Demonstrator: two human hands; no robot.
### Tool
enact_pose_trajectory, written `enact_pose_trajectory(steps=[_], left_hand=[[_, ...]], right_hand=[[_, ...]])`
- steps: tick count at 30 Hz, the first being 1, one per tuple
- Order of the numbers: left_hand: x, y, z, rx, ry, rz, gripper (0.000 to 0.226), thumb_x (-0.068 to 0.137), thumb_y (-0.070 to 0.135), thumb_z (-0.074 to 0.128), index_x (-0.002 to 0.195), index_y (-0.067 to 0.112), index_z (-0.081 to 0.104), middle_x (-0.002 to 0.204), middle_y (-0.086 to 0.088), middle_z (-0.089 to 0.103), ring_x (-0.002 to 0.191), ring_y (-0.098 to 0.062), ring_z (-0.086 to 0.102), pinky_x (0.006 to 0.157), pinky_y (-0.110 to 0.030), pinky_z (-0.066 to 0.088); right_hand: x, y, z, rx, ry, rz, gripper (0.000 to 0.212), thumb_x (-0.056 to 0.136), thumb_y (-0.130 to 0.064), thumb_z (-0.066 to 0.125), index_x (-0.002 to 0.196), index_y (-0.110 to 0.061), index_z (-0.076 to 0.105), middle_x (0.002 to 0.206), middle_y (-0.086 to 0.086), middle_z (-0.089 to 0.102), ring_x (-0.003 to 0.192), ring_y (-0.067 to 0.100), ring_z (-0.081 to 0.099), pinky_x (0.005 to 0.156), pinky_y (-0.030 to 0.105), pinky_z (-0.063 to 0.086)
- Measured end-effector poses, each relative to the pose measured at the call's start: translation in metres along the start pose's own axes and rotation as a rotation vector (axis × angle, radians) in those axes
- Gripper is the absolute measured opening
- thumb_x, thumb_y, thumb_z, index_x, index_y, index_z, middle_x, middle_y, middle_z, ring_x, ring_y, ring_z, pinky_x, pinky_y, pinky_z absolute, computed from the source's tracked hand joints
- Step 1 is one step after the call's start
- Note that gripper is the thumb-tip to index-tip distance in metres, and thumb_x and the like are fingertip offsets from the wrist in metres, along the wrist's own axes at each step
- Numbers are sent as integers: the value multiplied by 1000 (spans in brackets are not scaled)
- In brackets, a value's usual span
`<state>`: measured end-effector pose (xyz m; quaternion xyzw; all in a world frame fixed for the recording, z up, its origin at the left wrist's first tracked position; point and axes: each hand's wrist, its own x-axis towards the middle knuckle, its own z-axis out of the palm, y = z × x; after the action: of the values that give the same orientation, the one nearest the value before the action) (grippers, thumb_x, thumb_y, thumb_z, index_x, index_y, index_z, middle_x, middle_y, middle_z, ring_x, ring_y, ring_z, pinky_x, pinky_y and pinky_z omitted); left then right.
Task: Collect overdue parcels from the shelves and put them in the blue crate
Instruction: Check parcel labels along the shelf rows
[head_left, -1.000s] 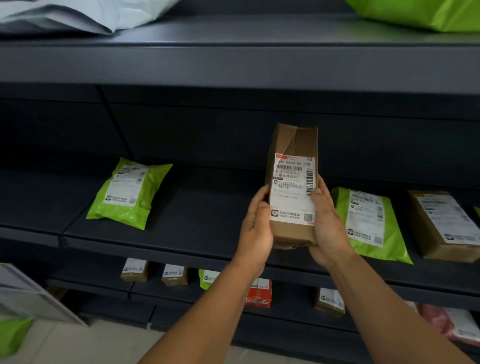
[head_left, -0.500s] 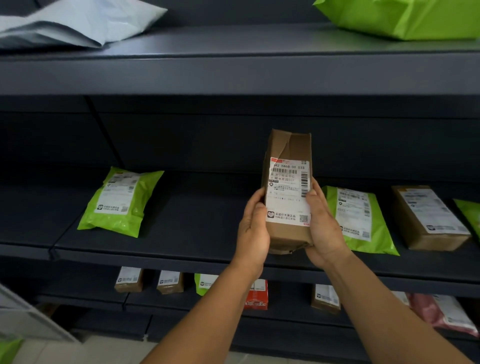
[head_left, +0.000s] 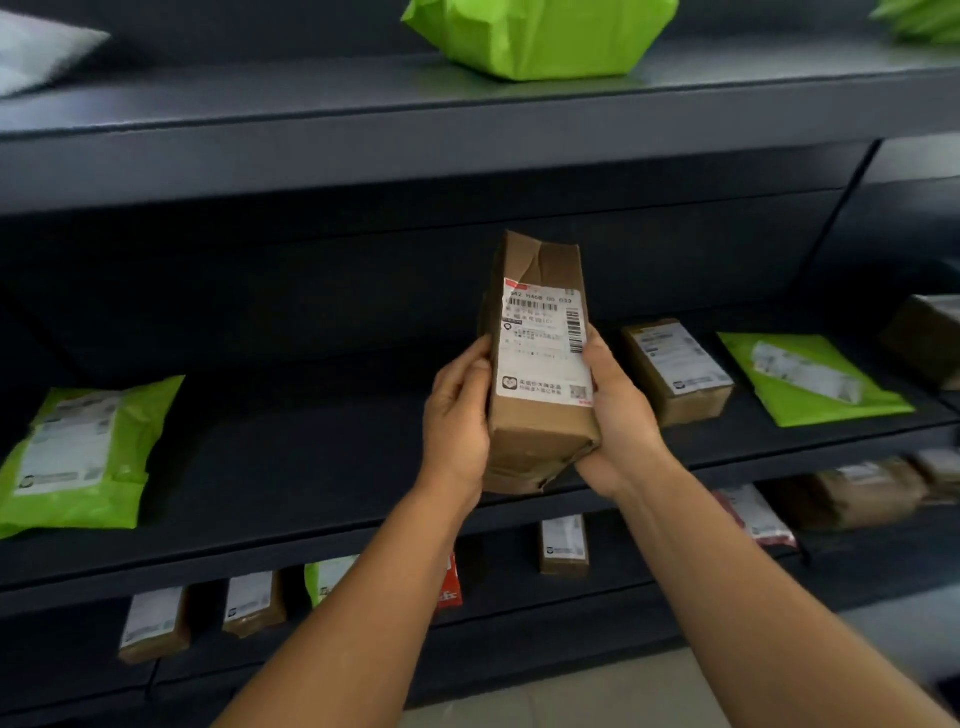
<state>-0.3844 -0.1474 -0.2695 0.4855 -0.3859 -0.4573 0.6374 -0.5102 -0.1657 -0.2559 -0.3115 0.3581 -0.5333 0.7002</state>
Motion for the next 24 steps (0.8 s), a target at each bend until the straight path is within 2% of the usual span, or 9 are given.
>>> enact_pose_trajectory(steps=[3, 7, 10, 12, 16, 19, 21, 24], left_hand=[[-17, -1, 39, -65, -51, -12, 30, 100, 22, 45, 124, 22, 63, 119, -3, 68, 110, -19, 64, 92, -37, 54], [-45, -3, 96, -85, -112, -14, 29, 100, 21, 45, 123, 20, 64, 117, -3, 69, 109, -19, 65, 90, -37, 55], [-72, -11, 140, -97, -161, -19, 29, 100, 23, 45, 122, 19, 63, 117, -4, 69, 111, -20, 64, 94, -41, 53], [-94, -16, 170, -100, -190, -17, 29, 100, 23, 45, 122, 17, 64, 117, -4, 69, 111, -20, 63, 96, -41, 52], [-139, -27, 231, -115, -284, -38, 31, 99, 31, 46, 120, 17, 64, 117, -5, 69, 113, -22, 63, 96, -40, 51], [-173, -40, 276, -142, -399, -105, 43, 95, 41, 49, 125, 12, 61, 120, -10, 68, 114, -27, 63, 99, -43, 50], [-195, -49, 307, -154, -486, -157, 45, 91, 44, 56, 122, 12, 62, 120, -12, 68, 114, -31, 62, 100, -48, 48], [-223, -63, 354, -122, -595, -194, 55, 83, 45, 66, 126, 12, 60, 121, -12, 67, 115, -32, 62, 102, -54, 44]], right_hand=[[-18, -24, -28, 14, 36, -27, 30, 102, -40, 42, 127, -35, 59, 109, 2, 74, 100, 23, 71, 84, 44, 57], [-49, -58, -72, 29, 85, -84, 31, 102, -40, 42, 126, -31, 60, 109, 3, 74, 99, 22, 72, 83, 42, 57], [-79, -83, -109, 27, 110, -136, 30, 103, -37, 40, 122, -29, 62, 110, 3, 74, 102, 23, 70, 88, 44, 56], [-100, -100, -136, 35, 135, -143, 30, 103, -37, 40, 122, -29, 61, 109, 4, 74, 101, 23, 71, 86, 43, 58], [-143, -131, -195, 30, 219, -154, 35, 102, -41, 42, 130, -28, 58, 112, 5, 73, 100, 23, 71, 74, 38, 60], [-177, -150, -241, 40, 304, -173, 38, 102, -44, 42, 130, -25, 59, 112, 6, 73, 99, 24, 72, 72, 37, 60], [-202, -163, -273, 48, 371, -198, 35, 101, -43, 43, 119, -22, 66, 103, 4, 76, 92, 22, 73, 72, 35, 60], [-240, -182, -318, 43, 453, -238, 28, 99, -38, 48, 101, -20, 70, 89, 2, 77, 77, 17, 74, 64, 30, 59]])
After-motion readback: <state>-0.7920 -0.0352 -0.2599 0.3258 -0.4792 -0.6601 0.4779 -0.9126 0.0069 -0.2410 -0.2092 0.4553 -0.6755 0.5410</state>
